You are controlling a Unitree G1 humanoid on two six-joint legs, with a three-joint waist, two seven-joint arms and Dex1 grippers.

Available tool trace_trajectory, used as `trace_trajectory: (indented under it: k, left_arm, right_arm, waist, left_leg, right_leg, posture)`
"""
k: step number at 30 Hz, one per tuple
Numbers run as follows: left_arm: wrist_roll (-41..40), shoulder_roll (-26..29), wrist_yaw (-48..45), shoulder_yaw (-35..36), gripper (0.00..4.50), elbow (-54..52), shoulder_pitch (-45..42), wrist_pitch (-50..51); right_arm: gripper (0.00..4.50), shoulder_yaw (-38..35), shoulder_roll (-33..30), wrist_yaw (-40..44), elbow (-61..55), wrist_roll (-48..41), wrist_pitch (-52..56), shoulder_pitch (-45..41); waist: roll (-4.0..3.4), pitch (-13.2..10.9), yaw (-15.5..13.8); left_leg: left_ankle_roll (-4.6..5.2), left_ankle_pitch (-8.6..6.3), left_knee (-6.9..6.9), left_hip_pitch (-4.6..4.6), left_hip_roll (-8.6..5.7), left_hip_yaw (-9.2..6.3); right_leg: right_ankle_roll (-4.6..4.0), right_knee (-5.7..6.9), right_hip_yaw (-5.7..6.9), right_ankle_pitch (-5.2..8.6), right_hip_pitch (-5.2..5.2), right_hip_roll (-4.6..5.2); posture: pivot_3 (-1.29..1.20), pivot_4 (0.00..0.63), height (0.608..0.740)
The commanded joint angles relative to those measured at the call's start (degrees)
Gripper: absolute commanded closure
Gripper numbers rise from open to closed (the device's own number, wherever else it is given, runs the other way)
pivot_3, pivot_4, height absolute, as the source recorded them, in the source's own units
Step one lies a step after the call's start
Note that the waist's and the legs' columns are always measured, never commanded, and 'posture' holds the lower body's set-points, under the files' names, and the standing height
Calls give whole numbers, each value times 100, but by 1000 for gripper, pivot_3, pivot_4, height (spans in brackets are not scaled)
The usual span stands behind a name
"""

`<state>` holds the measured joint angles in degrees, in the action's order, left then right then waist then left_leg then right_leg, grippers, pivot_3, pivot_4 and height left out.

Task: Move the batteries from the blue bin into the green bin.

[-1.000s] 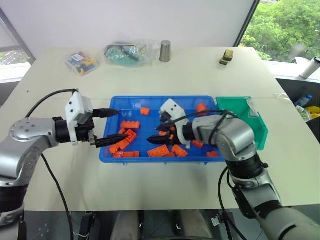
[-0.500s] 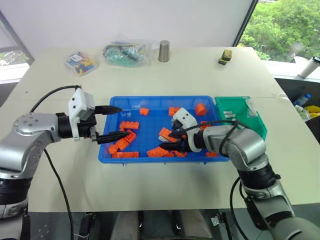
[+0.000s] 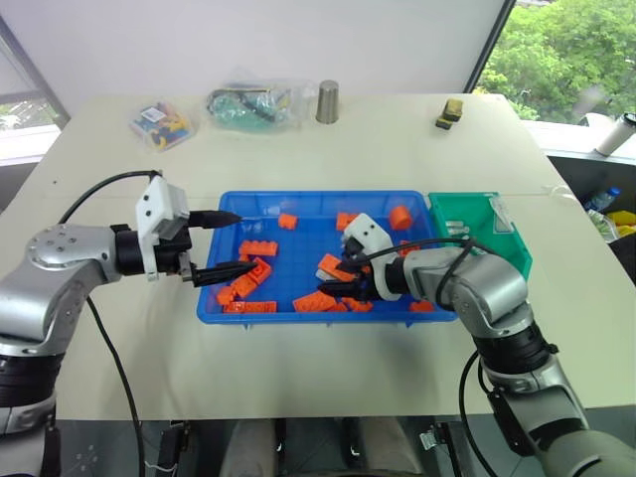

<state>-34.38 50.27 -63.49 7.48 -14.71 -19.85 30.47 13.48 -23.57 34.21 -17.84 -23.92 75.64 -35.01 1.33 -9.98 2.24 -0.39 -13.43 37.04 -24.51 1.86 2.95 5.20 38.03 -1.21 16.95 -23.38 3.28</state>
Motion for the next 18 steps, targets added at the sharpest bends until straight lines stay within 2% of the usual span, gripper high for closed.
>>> trace_trajectory:
  k: [1,12,18]
  left_arm:
    - [3,-25,-1,87,0,-146,52,-139]
    - [-19,-5,-92,70,0,-195,112,-151]
    - [-12,2,-115,61,0,-188,54,-130]
  right_arm:
    - [1243,-98,2,-28,-333,-168,76,-137]
    - [1243,-49,17,-89,-721,-359,81,-67]
    - [1243,13,201,-187,-386,-383,63,62]
  waist:
    - [0,0,0]
    - [1,-1,-2]
    - [1,-1,2]
  left_leg:
    - [0,0,0,0,0,0]
    - [0,0,0,0,0,-1]
    - [0,0,-1,0,0,-1]
  right_leg:
    - [0,0,0,0,0,0]
    - [0,0,-1,0,-1,2]
    - [0,0,0,0,-1,2]
  posture:
    - [0,150,739]
    - [0,150,739]
    - [0,150,739]
